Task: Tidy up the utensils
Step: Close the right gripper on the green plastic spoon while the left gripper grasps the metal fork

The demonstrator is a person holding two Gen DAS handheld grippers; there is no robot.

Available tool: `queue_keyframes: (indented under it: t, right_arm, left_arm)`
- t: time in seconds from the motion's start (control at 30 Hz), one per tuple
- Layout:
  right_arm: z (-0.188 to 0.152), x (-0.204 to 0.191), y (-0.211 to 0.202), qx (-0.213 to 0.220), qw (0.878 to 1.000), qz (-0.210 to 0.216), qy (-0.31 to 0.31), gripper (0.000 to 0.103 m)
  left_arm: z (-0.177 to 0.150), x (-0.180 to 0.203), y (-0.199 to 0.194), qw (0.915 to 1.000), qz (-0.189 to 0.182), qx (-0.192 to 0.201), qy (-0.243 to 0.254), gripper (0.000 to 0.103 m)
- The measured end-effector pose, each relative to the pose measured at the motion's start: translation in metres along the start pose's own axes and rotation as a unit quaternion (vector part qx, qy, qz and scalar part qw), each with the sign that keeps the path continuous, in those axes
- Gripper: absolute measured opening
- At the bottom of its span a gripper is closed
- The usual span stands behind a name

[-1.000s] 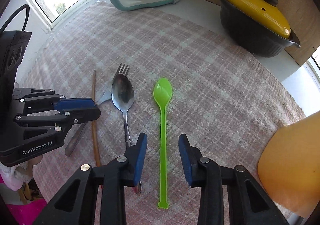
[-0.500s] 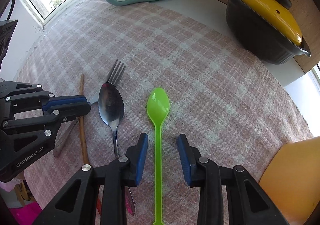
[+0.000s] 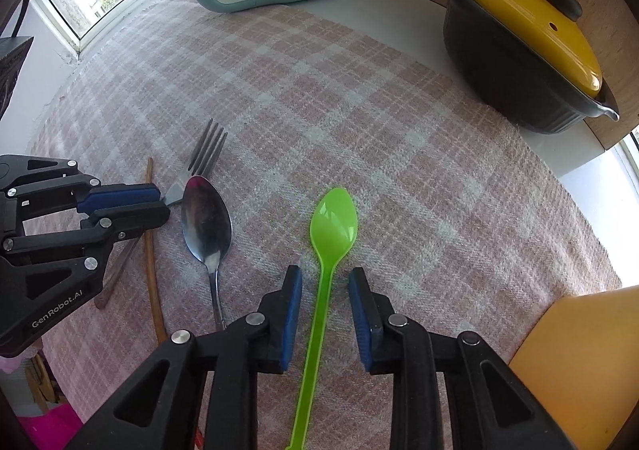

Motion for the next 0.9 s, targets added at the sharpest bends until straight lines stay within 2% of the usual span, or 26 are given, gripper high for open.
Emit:
queue_keyframes:
  t: [0.1, 0.2, 0.3, 0.5, 0.77, 0.9]
  right_arm:
    - [0.003, 0.000, 0.002, -0.001, 1.000, -0.006, 0.002, 0.015]
    - [0.002, 0.004, 0.001, -0.002, 1.000, -0.009, 0.008, 0.004]
    - [-0.001, 0.007, 0.000, 0.003, 1.000, -0.004, 0.020, 0.004]
    - [-0.004, 0.006, -0.014, 0.030, 0.999, 0.001, 0.044, 0.004]
    - [-0.011, 0.008, -0.046, 0.081, 0.994, -0.009, 0.071, 0.004]
    - [-0.013, 0.007, -0.060, 0.103, 0.991, -0.013, 0.086, 0.003]
  left_arm:
    - [0.009, 0.000, 0.003, 1.0000, -0.006, 0.004, 0.002, 0.008]
    - [0.021, -0.007, 0.006, 0.9993, -0.029, 0.002, -0.024, 0.007]
    - [0.024, -0.019, 0.004, 0.9967, -0.053, 0.002, -0.061, 0.007]
    - [0.029, -0.040, -0.012, 0.9914, -0.077, 0.026, -0.102, 0.007]
    - [0.025, -0.048, -0.053, 0.9882, -0.083, 0.075, -0.104, 0.007]
    - [0.009, -0.032, -0.075, 0.9862, -0.085, 0.095, -0.105, 0.007]
Point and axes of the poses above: each gripper's, at about its wrist camera, not at the fingertips, and y roughly the way its jaws point, x to its right, z to its top, the point moved 10 cm from there along y, roughly the way its jaws point, and after that the axes turned 7 degrees about -y, right-handed, at the moved point
